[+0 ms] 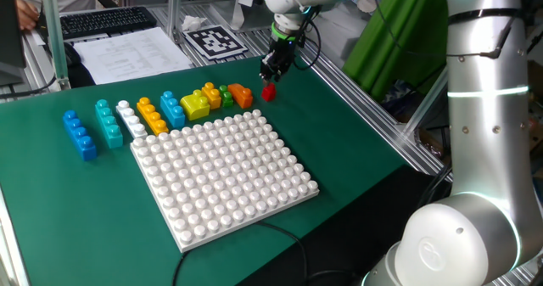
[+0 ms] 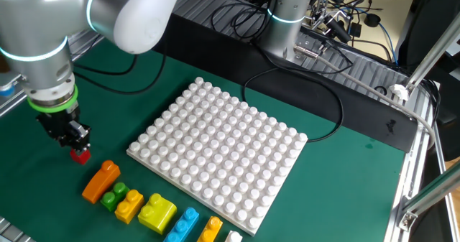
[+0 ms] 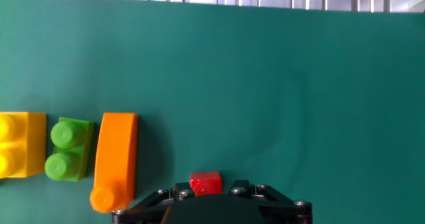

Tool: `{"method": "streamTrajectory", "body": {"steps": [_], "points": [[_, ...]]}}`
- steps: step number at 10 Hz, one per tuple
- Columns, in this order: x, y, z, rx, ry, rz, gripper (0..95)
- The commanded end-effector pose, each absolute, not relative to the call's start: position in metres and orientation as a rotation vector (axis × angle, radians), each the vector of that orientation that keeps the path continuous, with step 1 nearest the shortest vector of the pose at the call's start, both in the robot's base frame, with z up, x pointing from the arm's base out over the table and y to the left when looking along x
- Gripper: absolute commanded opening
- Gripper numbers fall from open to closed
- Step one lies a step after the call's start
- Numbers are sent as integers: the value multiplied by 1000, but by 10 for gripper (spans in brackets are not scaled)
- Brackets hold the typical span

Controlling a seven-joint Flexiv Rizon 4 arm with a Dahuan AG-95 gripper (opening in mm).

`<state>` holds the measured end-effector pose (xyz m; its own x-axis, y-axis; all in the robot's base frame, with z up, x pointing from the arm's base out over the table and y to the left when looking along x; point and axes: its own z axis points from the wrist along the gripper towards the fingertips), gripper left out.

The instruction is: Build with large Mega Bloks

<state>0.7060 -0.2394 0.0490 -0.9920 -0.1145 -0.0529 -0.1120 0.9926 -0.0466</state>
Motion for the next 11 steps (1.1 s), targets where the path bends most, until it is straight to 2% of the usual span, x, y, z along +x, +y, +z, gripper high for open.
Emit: {"method": "streamTrajectory", "body": {"steps": [1,11], "points": [[705,-240,41,-177,3073,-56,380],[707,-240,41,-204,3070,10,380]]}}
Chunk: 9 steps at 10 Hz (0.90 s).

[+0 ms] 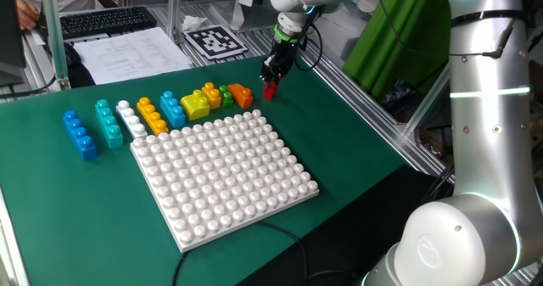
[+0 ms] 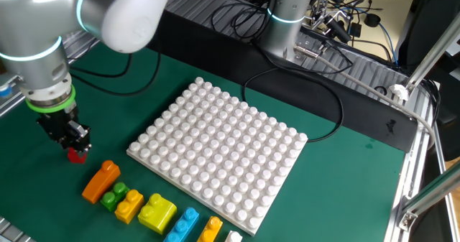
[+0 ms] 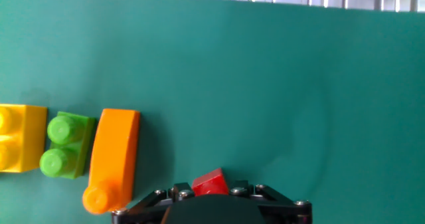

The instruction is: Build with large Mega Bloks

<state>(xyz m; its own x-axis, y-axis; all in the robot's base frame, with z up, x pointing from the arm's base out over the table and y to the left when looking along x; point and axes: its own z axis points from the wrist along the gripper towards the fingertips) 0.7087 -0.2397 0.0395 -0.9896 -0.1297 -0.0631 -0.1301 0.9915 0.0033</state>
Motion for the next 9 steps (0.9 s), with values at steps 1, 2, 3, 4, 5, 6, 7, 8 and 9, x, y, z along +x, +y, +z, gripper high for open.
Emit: {"method": "streamTrajectory", "body": {"steps": [1,2,3,4,5,6,7,8,9], "points": [[707,-240,40,-210,3069,14,380],[707,-240,38,-216,3067,14,380],[707,-240,37,-219,3067,17,380],[706,-240,34,-224,3065,22,380],[706,-240,33,-230,3063,23,380],[706,-240,32,-237,3062,26,380],[706,-240,30,-244,3062,37,380],[705,-240,29,-254,3062,54,190],[705,-240,28,-261,3059,67,0]]}}
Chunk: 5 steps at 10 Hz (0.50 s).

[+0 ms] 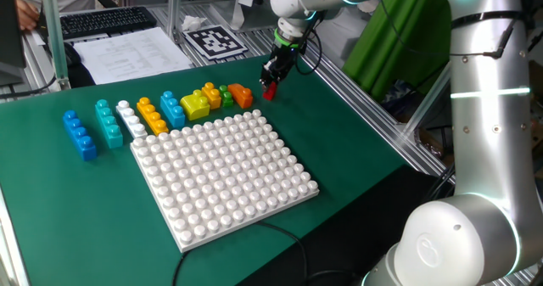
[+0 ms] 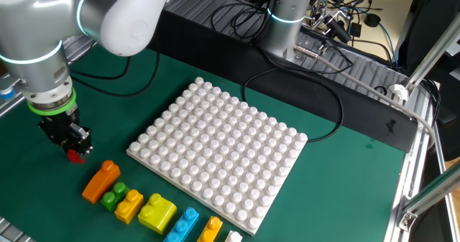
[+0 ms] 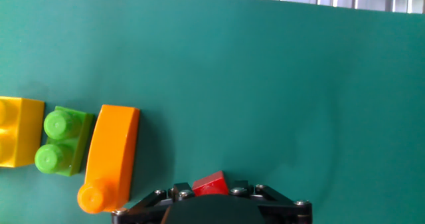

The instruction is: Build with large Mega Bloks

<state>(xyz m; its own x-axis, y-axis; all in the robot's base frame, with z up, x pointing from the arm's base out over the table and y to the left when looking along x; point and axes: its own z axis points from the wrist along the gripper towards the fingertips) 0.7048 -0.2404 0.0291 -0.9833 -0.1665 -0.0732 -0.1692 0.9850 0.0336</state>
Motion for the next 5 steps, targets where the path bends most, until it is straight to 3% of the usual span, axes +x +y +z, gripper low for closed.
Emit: {"method": "streamTrajectory", "body": {"steps": [1,5], "points": [[705,-240,27,-262,3055,69,0],[707,-239,41,-215,3095,57,0]]}}
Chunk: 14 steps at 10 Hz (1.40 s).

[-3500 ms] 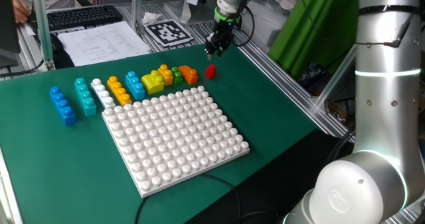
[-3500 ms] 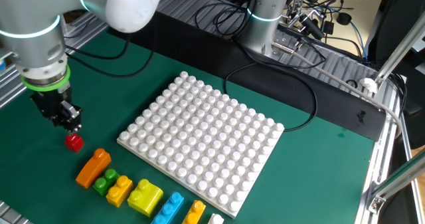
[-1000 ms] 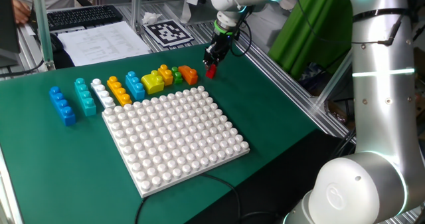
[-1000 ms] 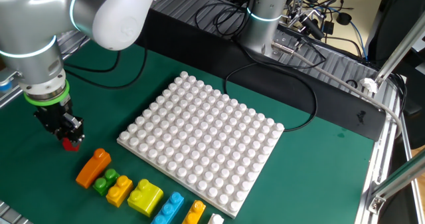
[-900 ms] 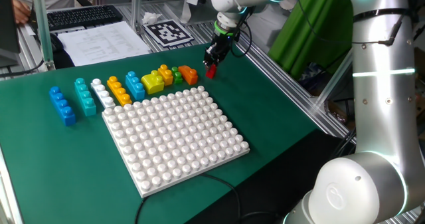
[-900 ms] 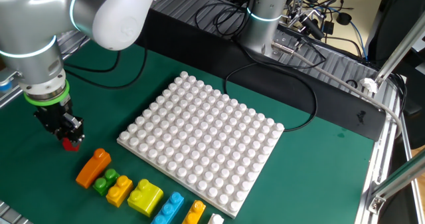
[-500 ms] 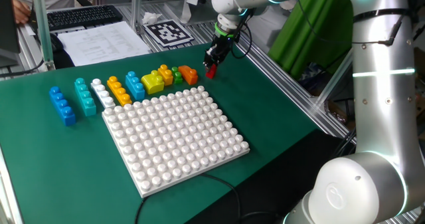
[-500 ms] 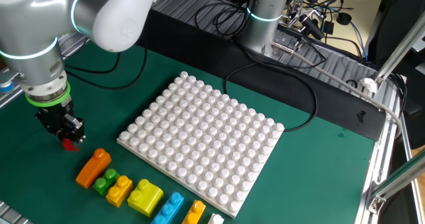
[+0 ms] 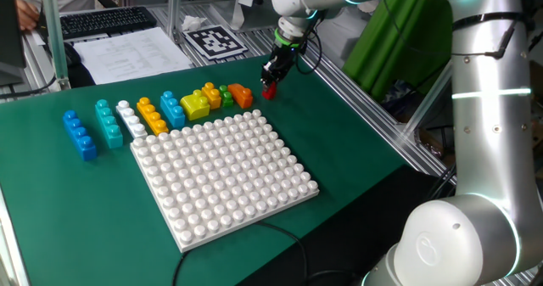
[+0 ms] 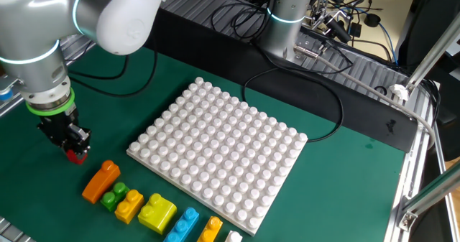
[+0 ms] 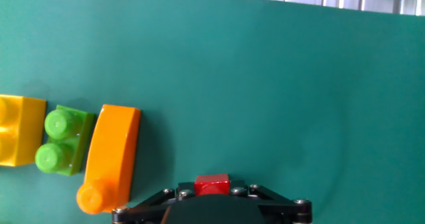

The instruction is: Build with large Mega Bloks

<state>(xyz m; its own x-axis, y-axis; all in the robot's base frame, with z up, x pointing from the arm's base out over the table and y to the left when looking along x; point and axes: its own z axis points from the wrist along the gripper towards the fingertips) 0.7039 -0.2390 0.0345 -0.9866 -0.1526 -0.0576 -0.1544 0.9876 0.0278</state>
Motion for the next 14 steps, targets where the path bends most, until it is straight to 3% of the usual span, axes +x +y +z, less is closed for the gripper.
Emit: {"method": "streamTrajectory", "body": {"steps": [1,4,9,14], "points": [[707,-238,52,-201,3114,42,0],[688,-232,91,-68,3166,59,0],[639,-194,110,84,3205,62,0],[598,-154,111,253,3193,55,0]]}}
